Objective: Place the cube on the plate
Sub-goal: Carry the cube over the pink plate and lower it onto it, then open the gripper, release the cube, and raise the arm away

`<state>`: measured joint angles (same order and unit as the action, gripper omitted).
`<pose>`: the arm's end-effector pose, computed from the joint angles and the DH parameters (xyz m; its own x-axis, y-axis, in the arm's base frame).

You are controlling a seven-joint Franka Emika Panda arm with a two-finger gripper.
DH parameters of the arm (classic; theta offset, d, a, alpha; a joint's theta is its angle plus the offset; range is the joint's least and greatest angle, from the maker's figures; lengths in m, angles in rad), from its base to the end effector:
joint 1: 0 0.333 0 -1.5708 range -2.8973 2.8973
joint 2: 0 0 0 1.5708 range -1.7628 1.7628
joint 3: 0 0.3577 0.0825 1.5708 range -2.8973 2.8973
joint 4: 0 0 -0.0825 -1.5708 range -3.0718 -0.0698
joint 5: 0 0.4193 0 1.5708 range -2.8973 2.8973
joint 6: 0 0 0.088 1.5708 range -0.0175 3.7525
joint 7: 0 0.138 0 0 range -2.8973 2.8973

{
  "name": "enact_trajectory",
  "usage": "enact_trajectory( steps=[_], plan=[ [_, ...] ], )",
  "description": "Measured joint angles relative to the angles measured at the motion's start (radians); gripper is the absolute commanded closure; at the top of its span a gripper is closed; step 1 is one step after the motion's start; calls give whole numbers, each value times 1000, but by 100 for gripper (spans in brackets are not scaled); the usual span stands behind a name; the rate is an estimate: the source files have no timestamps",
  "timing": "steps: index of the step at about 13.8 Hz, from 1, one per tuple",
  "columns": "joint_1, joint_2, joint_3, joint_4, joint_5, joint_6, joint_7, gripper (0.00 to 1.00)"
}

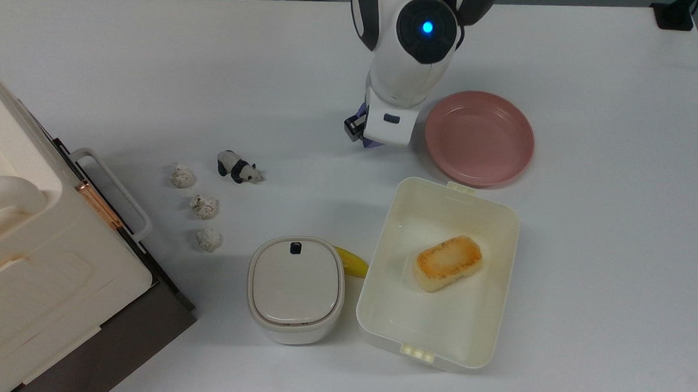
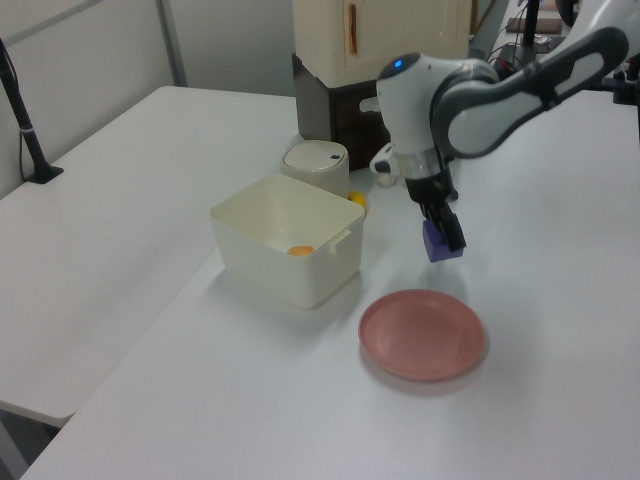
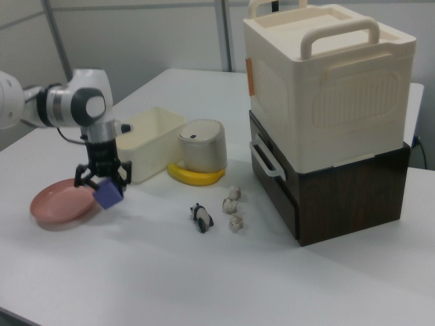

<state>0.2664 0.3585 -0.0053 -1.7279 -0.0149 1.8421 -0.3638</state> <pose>0.6382 0.1691 0.3489 0.7806 0.5806 -0.2313 0.5813 -0.8104 -0.0722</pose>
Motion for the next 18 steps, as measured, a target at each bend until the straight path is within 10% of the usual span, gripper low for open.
enact_trajectory(
  steps=[6,9,18],
  plan=[
    [29,-11,94,87,65,-36,242,62],
    [122,44,104,85,65,55,443,0],
    [136,24,100,110,7,30,624,0]
  ],
)
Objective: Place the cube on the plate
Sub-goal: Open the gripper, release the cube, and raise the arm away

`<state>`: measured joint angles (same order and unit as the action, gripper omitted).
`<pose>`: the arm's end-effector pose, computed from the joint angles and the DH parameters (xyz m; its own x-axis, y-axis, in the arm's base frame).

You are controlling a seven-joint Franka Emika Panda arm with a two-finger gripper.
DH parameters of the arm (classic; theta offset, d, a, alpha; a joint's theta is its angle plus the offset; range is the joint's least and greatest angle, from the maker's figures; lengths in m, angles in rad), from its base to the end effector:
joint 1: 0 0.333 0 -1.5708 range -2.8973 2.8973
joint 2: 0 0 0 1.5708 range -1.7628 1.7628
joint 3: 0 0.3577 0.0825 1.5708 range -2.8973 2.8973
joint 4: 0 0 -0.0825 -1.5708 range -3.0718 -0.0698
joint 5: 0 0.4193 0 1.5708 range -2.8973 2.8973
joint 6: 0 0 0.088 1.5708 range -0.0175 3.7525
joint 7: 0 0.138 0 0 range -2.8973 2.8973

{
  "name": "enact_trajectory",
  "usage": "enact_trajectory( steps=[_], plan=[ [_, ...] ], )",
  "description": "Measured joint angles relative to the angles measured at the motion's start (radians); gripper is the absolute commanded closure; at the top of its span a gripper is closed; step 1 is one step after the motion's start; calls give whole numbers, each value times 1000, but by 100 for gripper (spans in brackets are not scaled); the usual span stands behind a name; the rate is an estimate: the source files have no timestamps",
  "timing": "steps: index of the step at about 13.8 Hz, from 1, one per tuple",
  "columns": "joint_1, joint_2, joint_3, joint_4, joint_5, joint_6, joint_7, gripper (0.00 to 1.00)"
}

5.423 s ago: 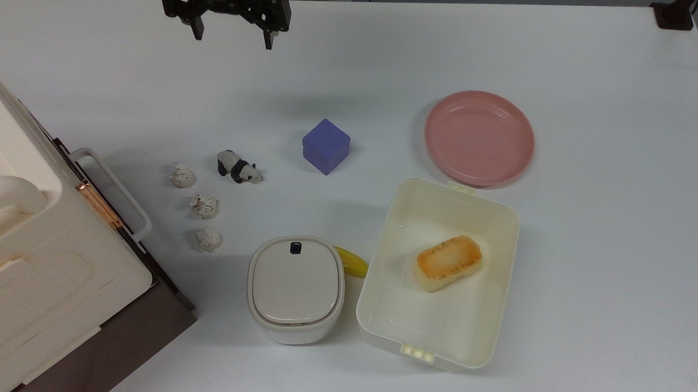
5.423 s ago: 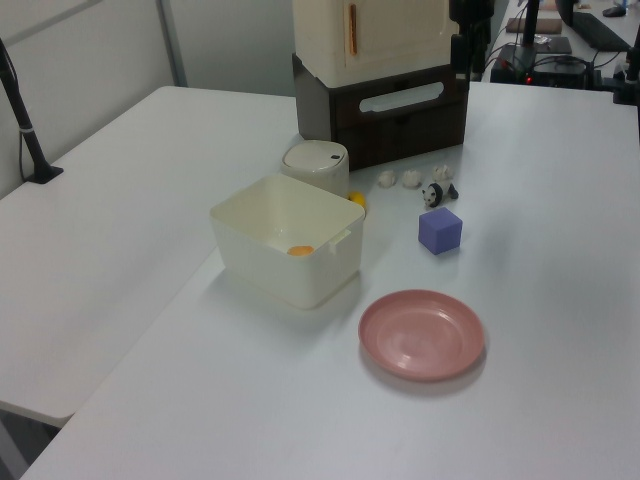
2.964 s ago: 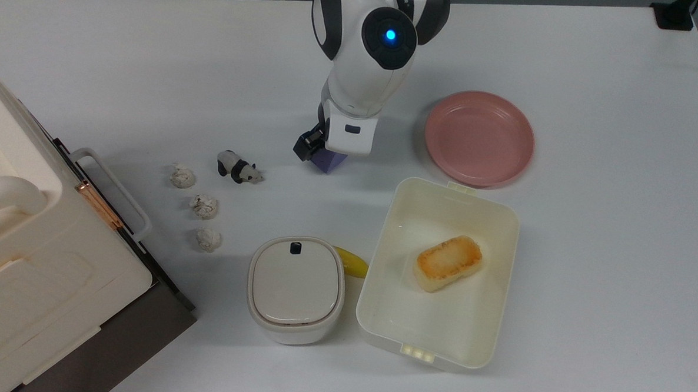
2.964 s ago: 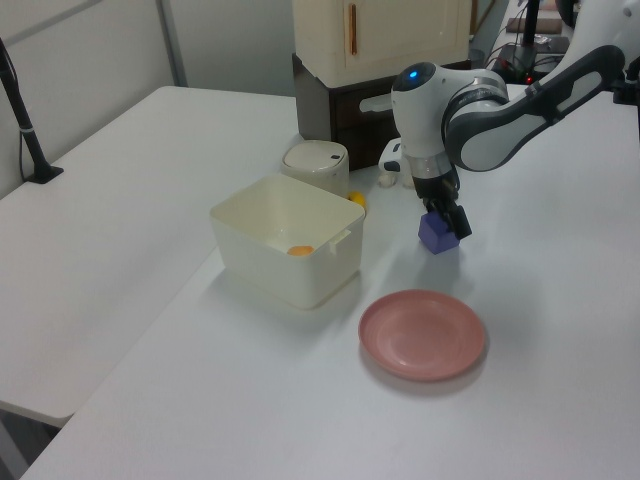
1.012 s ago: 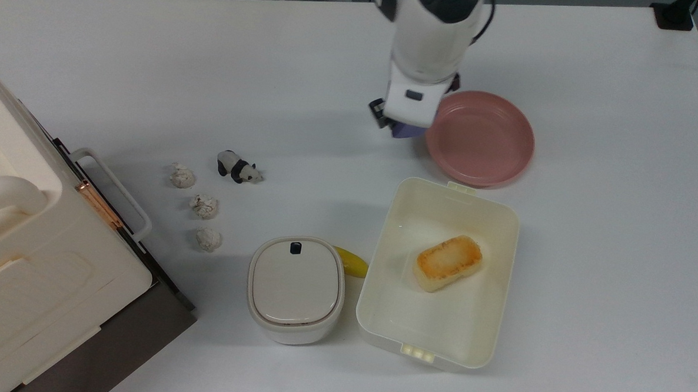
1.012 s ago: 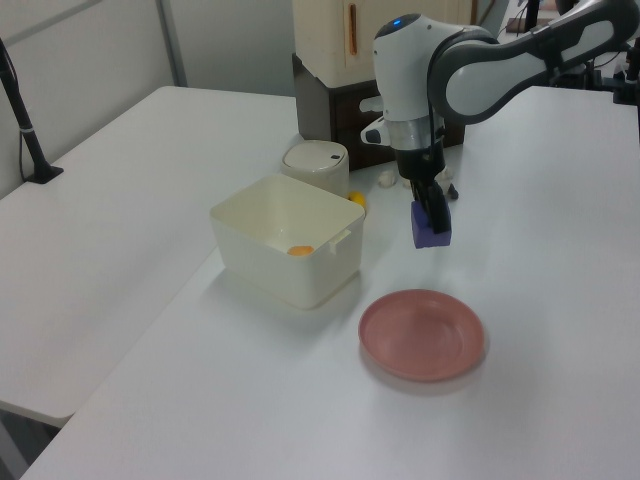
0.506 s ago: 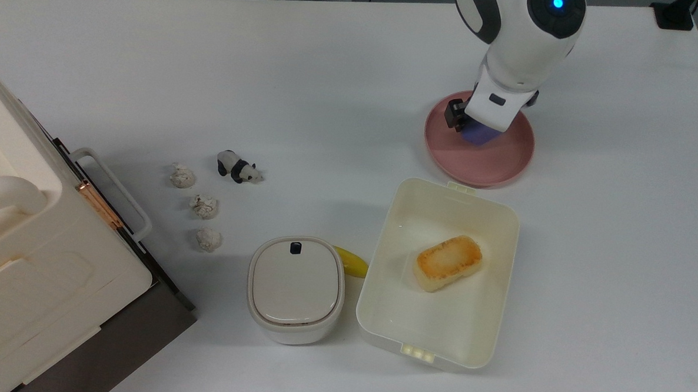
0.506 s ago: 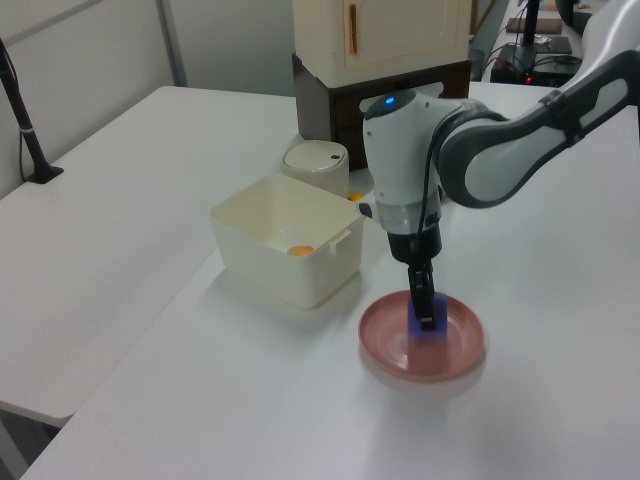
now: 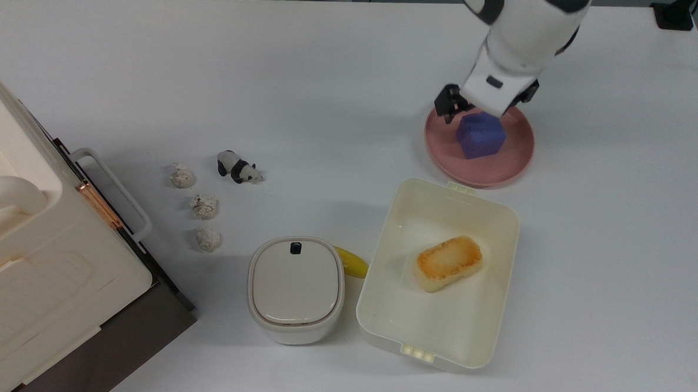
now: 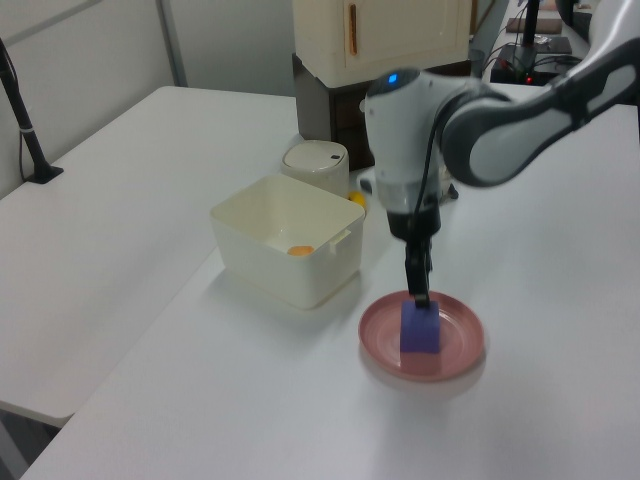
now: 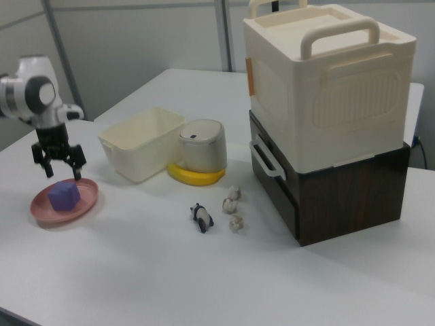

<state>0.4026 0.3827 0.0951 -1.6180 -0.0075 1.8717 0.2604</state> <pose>0.6143 0.3253 0.3871 0.9642 0.2309 -0.1300 0.2335 -0.9723 0.0050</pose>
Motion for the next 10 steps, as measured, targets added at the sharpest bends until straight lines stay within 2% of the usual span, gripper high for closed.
enact_trajectory(
  steps=[3,5,8,10],
  plan=[
    [-91,-147,-10,15,-29,-132,22,0],
    [-194,-232,-17,14,-63,-194,20,0],
    [-309,-281,-37,12,-72,-205,16,0],
    [-335,-284,-91,8,-72,-205,15,0]
  ],
)
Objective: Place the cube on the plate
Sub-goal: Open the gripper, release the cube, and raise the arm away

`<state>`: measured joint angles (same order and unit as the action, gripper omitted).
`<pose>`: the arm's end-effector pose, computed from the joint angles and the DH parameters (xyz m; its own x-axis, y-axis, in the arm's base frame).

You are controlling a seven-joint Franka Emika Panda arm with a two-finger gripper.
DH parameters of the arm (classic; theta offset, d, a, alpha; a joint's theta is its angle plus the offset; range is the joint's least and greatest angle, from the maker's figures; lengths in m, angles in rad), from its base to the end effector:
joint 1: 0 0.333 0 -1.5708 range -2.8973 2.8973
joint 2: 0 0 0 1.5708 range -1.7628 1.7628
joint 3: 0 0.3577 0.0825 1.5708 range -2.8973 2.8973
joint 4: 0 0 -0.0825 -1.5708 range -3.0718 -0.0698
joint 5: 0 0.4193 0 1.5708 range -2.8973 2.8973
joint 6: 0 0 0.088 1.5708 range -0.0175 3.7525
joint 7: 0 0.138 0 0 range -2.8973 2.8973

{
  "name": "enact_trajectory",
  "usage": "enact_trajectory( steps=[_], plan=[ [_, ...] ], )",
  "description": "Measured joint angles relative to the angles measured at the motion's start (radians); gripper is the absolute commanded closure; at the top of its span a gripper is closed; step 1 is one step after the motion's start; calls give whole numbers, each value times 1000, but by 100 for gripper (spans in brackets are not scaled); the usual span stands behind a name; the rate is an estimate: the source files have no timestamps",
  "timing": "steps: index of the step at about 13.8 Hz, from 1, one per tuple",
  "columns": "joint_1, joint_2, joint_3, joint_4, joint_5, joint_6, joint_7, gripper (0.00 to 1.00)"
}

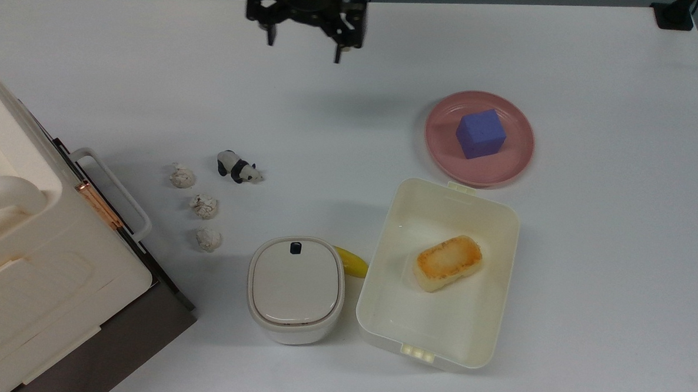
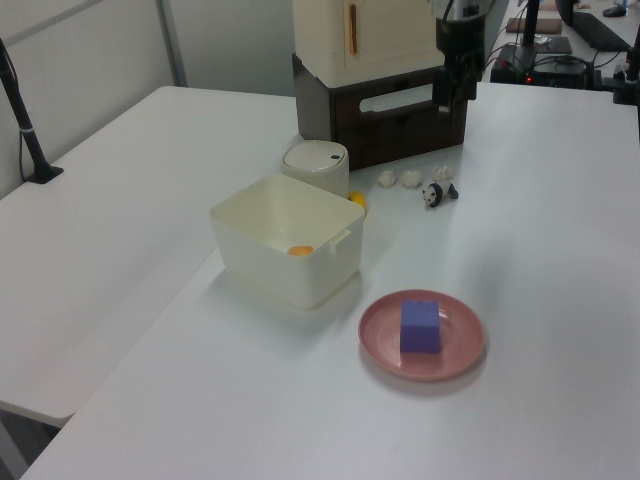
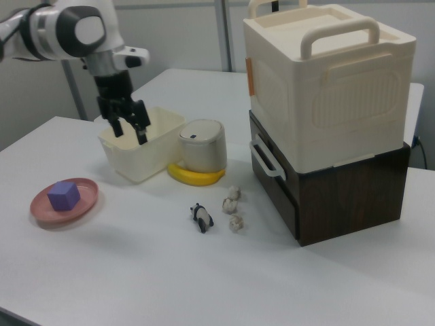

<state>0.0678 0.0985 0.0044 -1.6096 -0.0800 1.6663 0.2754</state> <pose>0.6253 0.0348 0.5640 0.9809 -0.1935 -0.0191 -0.1911 -0.9777 0.0872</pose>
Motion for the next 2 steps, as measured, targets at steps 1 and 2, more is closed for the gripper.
enact_trajectory(
  steps=[1,2],
  plan=[
    [0,2,-18,-3,0,0,-6,0],
    [0,4,-34,-6,0,0,-23,0]
  ],
)
